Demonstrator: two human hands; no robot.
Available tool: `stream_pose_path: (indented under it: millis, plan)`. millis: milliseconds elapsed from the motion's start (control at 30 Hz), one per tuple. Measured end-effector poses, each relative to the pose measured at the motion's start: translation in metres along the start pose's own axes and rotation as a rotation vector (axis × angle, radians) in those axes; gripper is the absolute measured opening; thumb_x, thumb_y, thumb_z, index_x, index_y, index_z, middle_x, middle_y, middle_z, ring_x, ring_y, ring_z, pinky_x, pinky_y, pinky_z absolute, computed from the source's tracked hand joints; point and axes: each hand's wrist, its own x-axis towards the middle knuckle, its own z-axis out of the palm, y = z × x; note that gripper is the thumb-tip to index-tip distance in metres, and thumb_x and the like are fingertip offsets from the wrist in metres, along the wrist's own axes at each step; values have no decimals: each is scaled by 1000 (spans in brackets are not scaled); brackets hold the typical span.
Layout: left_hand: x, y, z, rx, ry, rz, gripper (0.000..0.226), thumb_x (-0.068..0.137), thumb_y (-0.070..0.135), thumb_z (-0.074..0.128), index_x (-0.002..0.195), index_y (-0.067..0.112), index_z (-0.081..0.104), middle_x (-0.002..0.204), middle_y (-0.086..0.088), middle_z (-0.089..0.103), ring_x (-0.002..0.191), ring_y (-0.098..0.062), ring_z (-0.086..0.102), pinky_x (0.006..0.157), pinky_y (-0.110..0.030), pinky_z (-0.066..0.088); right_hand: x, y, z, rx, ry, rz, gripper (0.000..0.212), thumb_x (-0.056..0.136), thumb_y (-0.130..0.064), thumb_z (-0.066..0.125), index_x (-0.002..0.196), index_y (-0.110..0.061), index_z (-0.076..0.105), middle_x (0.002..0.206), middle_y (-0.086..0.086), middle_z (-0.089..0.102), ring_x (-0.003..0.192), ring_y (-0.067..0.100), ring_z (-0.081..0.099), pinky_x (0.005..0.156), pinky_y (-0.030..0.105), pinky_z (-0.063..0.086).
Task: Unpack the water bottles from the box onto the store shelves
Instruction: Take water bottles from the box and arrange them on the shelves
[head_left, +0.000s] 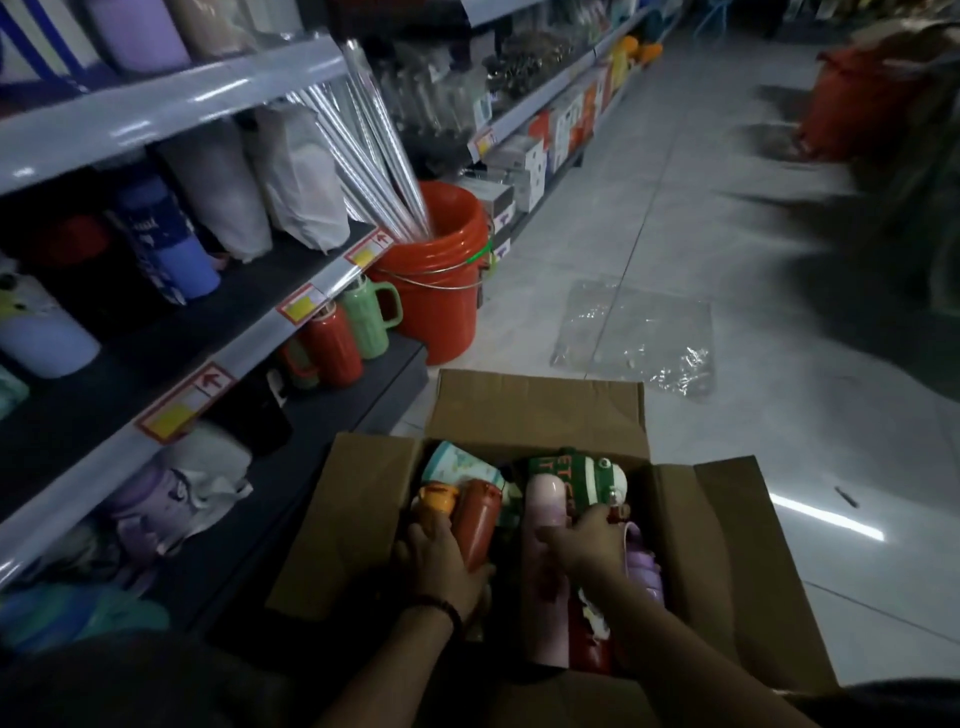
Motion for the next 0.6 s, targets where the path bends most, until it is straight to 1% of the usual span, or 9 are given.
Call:
stream_pose_path:
  millis: [33,100,233,300,333,400,467,533,600]
  plan:
    - [-3,2,2,40,3,10,101,70,65,76,151,27,29,146,-13,34,133,-35,39,113,-48,37,3,2,3,-14,-2,12,80,82,-50,78,136,0,47,130,20,62,126,39,59,106,43,49]
    - [-4,1,7,96,32,28,98,74,65,73,152,26,28,147,-12,35,134,-34,40,113,-46,36,9,7,12,-1,-8,18,88,76,-59,73,137,-2,48,133,21,62,127,40,59,108,47,49]
    - [-2,-1,16,91,67,38,100,74,67,74,152,24,29,151,-12,33,136,-33,38,114,-44,32,22,18,25,16,-80,35,72,83,-55,74,129,-3,51,122,21,66,118,41,64,101,48,54]
    - [-3,0,14,67,64,37,101,74,64,77,152,24,27,152,-13,30,138,-34,36,116,-44,32,25,19,27,15,-147,45,75,72,-53,79,123,-5,53,113,17,67,108,39,68,94,49,58]
    - [-4,2,12,59,78,45,99,74,61,77,152,24,27,151,-12,30,137,-34,36,115,-44,32,31,24,30,22,-163,47,79,65,-56,79,121,-5,56,108,14,68,102,36,70,90,47,60]
    - [-6,6,7,6,137,102,89,75,54,78,147,27,33,147,-11,32,134,-33,38,113,-46,37,34,27,29,32,-160,20,74,65,-57,80,116,-9,59,103,10,67,96,29,68,85,39,59]
    - [-8,11,1,-54,191,189,76,74,47,77,139,29,42,145,-9,36,132,-33,39,112,-50,40,33,27,27,96,-132,4,77,55,-62,81,113,-17,59,102,8,69,93,28,70,82,41,62]
    - [-12,19,-7,-79,143,257,72,77,46,72,141,31,41,148,-6,34,139,-33,35,115,-53,37,30,22,24,158,-126,-26,82,44,-63,78,112,-21,62,98,7,73,87,29,73,80,48,65]
    - [-18,30,-14,-173,24,268,77,80,49,72,146,35,37,150,-2,34,142,-28,35,117,-49,37,27,12,23,188,-137,-79,76,44,-58,80,109,-21,65,93,5,76,83,27,75,77,49,65]
